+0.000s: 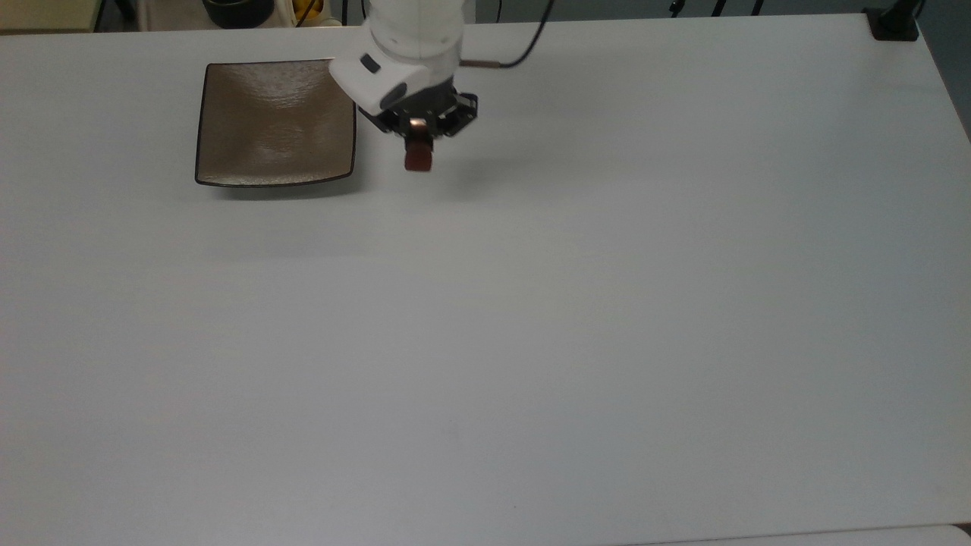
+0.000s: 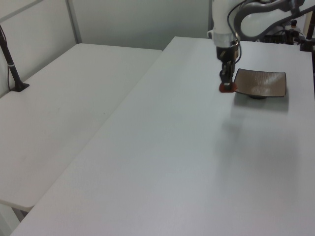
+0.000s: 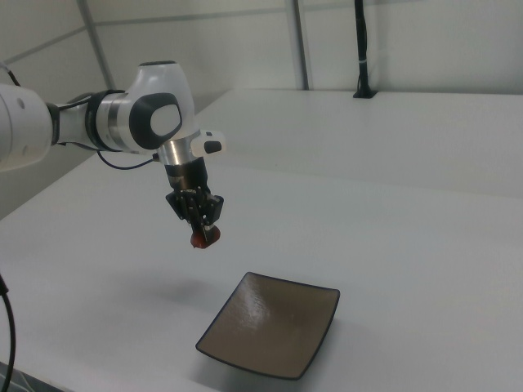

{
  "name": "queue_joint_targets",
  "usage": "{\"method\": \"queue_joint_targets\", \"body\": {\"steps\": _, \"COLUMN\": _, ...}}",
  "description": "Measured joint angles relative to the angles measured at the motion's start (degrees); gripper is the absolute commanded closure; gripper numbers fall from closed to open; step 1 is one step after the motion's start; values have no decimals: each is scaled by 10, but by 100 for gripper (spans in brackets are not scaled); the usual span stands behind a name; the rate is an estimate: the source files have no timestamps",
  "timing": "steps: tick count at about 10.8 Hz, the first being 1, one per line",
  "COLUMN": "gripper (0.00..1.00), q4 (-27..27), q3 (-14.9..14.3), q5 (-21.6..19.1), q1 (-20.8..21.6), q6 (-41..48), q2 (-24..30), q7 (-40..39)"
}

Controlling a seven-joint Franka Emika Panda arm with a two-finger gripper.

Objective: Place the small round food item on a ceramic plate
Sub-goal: 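Carry the held food item over the square brown plate and lower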

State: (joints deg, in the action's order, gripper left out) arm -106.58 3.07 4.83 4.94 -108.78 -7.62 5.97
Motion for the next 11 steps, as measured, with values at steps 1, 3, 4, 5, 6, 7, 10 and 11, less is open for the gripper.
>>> {"method": "queue_joint_targets", "body": {"steps": 1, "gripper": 72, "q4": -7, "q3": 0, "q5": 7, "q1": -13, "q6": 16, "q2": 13, "q7": -18}}
{"method": "queue_joint_targets", "body": {"steps": 3, "gripper": 72, "q4": -31, "q3": -1, "q5": 35, "q1": -38, "q6": 24, "q2": 22, "q7": -37}}
{"method": "queue_joint_targets", "body": {"steps": 4, "gripper": 72, "q4": -47, "q3": -1, "q5": 53, "q1": -48, "q6": 24, "q2": 23, "q7": -38}}
{"method": "queue_joint_targets", "body": {"steps": 5, "gripper": 71, "q4": -64, "q3": -1, "q5": 69, "q1": -58, "q6": 23, "q2": 22, "q7": -39}}
{"method": "queue_joint_targets", "body": {"steps": 6, "gripper": 71, "q4": -81, "q3": -1, "q5": 82, "q1": -70, "q6": 15, "q2": 22, "q7": -41}}
{"method": "queue_joint_targets", "body": {"steps": 7, "gripper": 71, "q4": -94, "q3": -1, "q5": 87, "q1": -81, "q6": -2, "q2": 21, "q7": -42}}
{"method": "queue_joint_targets", "body": {"steps": 10, "gripper": 71, "q4": -108, "q3": -2, "q5": 94, "q1": -104, "q6": -19, "q2": 21, "q7": -44}}
{"method": "queue_joint_targets", "body": {"steps": 11, "gripper": 67, "q4": -109, "q3": -2, "q5": 99, "q1": -107, "q6": -19, "q2": 21, "q7": -44}}
